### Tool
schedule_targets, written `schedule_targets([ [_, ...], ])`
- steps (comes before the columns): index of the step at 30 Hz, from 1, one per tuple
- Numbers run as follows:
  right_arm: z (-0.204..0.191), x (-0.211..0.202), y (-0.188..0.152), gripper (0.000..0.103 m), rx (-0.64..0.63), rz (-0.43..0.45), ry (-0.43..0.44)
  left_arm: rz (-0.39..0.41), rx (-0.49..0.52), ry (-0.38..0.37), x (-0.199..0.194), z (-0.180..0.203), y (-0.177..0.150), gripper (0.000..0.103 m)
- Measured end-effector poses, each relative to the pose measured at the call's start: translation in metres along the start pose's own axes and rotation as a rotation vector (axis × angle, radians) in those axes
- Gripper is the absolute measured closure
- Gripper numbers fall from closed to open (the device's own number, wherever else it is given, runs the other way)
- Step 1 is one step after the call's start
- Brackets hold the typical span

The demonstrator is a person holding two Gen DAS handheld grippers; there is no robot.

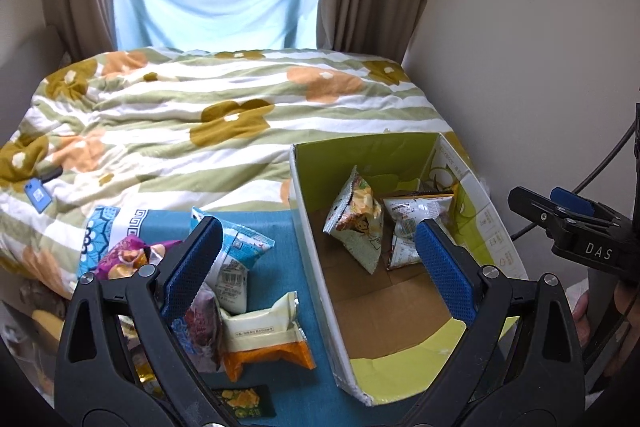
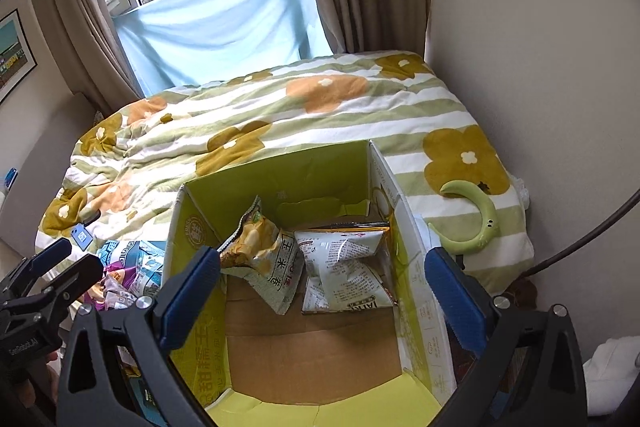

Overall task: Organize snacks
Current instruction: 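Withdraw both tools from the box back toward the snack pile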

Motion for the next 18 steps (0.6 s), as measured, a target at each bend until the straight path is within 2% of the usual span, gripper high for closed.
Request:
schedule_targets([
  [9, -0.007, -0.07, -0.047, 0.001, -0.017, 0.106, -0.019, 0.078, -0.014, 0.097, -0.077, -0.019, -0.057, 0.003],
  [18, -0.027, -0.116, -0.106, 0.001, -0.09, 0.119, -0.023, 0.128, -0.062, 0.175, -0.142, -0.051, -0.121, 0.001],
])
Point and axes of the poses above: each gripper's, at about its wrist camera, not at the fingertips, and x roughly the way its jaws point, z to its right, y to its top, the point moved 5 cm from there along x, roughly the way its jaws point, and after that the axes turned 11 degrees about y, right-handed, at the moved point
